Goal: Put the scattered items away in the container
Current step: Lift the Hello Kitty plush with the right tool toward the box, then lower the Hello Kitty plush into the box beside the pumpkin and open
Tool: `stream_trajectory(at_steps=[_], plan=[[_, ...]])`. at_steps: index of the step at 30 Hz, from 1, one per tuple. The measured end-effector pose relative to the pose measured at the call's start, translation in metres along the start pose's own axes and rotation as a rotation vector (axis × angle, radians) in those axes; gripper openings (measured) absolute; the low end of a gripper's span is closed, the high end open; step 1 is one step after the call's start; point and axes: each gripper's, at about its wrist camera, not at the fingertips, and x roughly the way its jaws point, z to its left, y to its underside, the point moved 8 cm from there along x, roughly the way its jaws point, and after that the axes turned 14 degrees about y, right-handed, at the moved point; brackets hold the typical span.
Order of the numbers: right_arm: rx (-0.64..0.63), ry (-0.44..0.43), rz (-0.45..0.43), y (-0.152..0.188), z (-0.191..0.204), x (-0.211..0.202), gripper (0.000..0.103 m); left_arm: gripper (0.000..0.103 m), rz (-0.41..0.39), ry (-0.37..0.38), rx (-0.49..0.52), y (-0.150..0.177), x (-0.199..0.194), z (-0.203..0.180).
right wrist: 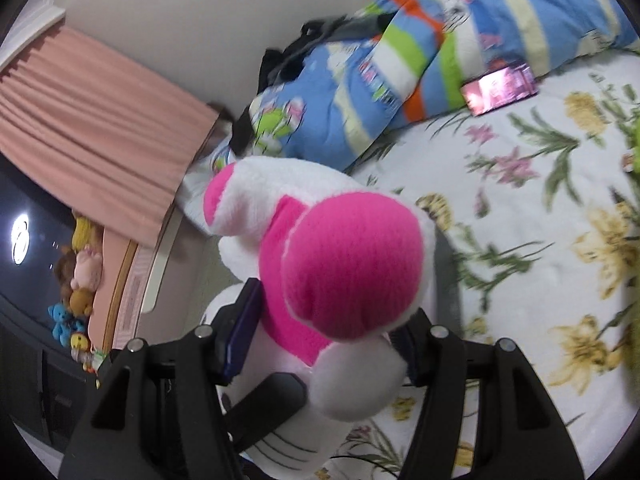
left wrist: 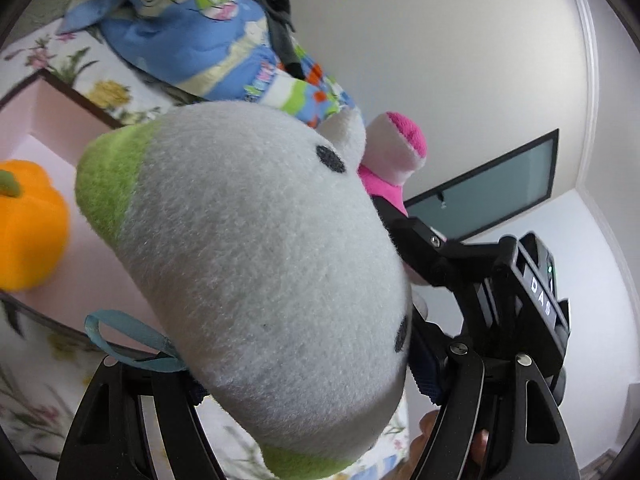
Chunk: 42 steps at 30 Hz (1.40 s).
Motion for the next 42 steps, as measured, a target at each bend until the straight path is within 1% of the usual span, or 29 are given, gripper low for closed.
stream_trajectory(at_steps=[3,5,9,12,17,23,26,27,28,29,33,36,37,38,39,40,42], plan=[[-0.015,0.006,0.039,0.012,0.012,0.034,0.060,0.077,-0.015,-0.026,-0.038,-0.012,-0.013,0.033],[-0.019,0.015,0.054,0.015,0.016,0.054,0.060,0.077,-0.020,-0.028,-0.077,-0.021,-0.020,0.056],[-0.020,0.037,0.087,0.018,0.022,0.091,0.061,0.077,-0.010,-0.030,-0.133,-0.032,-0.017,0.092],[-0.011,0.039,0.108,0.023,0.022,0.110,0.061,0.077,-0.017,-0.055,-0.156,-0.036,-0.019,0.110],[0.025,0.020,0.136,0.028,0.019,0.123,0.062,0.077,-0.014,-0.073,-0.151,-0.037,-0.020,0.119],[0.035,0.024,0.138,0.026,0.015,0.123,0.062,0.077,-0.007,-0.073,-0.134,-0.031,-0.019,0.118],[0.037,0.022,0.139,0.024,0.014,0.123,0.064,0.077,-0.012,-0.084,-0.144,-0.031,-0.017,0.120],[0.042,0.022,0.142,0.024,0.013,0.124,0.070,0.077,-0.015,-0.097,-0.148,-0.031,-0.017,0.120],[0.046,0.023,0.149,0.024,0.012,0.125,0.077,0.078,-0.021,-0.118,-0.147,-0.031,-0.018,0.121],[0.050,0.020,0.156,0.025,0.011,0.125,0.079,0.078,-0.026,-0.133,-0.144,-0.030,-0.019,0.122],[0.055,0.016,0.174,0.028,0.008,0.128,0.080,0.079,-0.021,-0.159,-0.136,-0.032,-0.013,0.123],[0.074,0.020,0.170,0.029,0.003,0.127,0.089,0.080,0.002,-0.203,-0.119,-0.031,-0.009,0.123],[0.079,0.025,0.167,0.029,0.001,0.127,0.092,0.085,0.008,-0.218,-0.120,-0.030,-0.009,0.124],[0.085,0.032,0.160,0.028,-0.002,0.125,0.092,0.089,0.014,-0.224,-0.128,-0.030,-0.009,0.126],[0.093,0.035,0.149,0.026,-0.006,0.122,0.093,0.090,0.013,-0.218,-0.143,-0.029,-0.012,0.127],[0.100,0.034,0.133,0.023,-0.009,0.119,0.093,0.090,0.001,-0.206,-0.156,-0.030,-0.013,0.129],[0.114,0.027,0.118,0.018,-0.014,0.114,0.096,0.091,-0.050,-0.181,-0.176,-0.036,-0.021,0.130]])
